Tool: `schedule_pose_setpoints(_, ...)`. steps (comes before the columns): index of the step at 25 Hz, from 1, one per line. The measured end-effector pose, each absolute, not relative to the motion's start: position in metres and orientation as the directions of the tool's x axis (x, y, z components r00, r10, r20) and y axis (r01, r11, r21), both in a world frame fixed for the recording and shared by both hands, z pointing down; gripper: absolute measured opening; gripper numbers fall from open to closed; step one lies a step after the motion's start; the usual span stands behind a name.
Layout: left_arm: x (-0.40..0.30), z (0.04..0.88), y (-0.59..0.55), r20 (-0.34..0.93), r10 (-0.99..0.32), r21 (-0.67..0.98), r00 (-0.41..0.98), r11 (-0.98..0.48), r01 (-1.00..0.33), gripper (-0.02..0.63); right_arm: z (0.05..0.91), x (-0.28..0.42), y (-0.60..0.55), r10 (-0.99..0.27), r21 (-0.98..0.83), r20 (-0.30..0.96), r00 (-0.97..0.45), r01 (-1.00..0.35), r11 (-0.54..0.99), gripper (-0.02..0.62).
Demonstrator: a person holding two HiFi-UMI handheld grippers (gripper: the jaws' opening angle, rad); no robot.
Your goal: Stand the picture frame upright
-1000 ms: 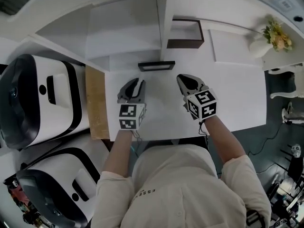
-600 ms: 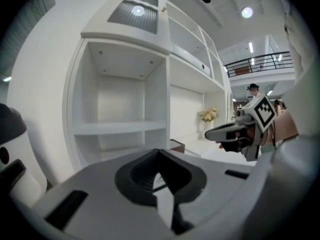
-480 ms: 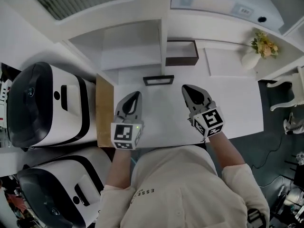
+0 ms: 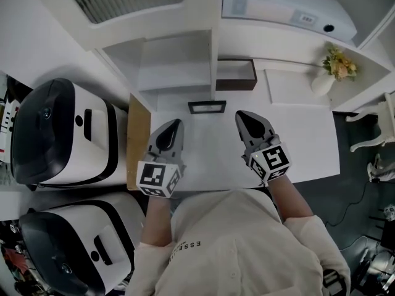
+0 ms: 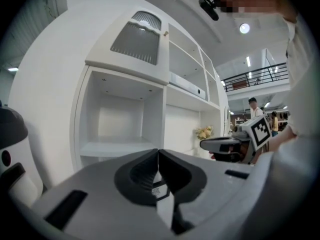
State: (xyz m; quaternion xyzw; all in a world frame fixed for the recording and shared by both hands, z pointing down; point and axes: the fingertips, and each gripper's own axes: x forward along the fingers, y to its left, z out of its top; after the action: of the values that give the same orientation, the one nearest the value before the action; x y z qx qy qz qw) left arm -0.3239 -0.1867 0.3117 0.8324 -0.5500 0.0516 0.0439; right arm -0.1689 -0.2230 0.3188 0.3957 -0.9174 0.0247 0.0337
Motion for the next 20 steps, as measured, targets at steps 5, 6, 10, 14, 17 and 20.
schedule_pose_setpoints(5,-0.328,0.308,-0.183,0.134,-0.915,-0.005,0.38,-0.384,-0.923,0.002,0.31,-0.176,-0.218,-0.716,-0.019,0.066,-0.695,-0.718,0.696,0.014)
schedule_pose_setpoints(6,-0.329,0.307,-0.182,0.132,-0.918,-0.005,0.375,-0.379,-0.925,0.002,0.309,-0.178,-0.218,-0.715,-0.018,0.064,-0.697,-0.717,0.697,0.014)
schedule_pose_setpoints(10,-0.33,0.306,-0.179,0.132,-0.924,-0.008,0.359,-0.363,-0.932,0.002,0.309,-0.179,-0.217,-0.715,-0.012,0.075,-0.695,-0.717,0.697,0.014)
schedule_pose_setpoints(14,-0.329,0.307,-0.175,0.142,-0.923,-0.023,0.357,-0.364,-0.931,0.002,0.312,-0.177,-0.216,-0.716,-0.006,0.09,-0.692,-0.72,0.694,0.014)
schedule_pose_setpoints(17,-0.332,0.309,-0.172,0.15,-0.924,-0.027,0.351,-0.358,-0.933,0.003,0.314,-0.178,-0.215,-0.711,-0.008,0.099,-0.697,-0.715,0.699,0.014)
schedule_pose_setpoints(20,-0.335,0.312,-0.171,0.16,-0.927,-0.019,0.34,-0.347,-0.938,0.002,0.316,-0.18,-0.214,-0.705,-0.008,0.105,-0.701,-0.71,0.705,0.014)
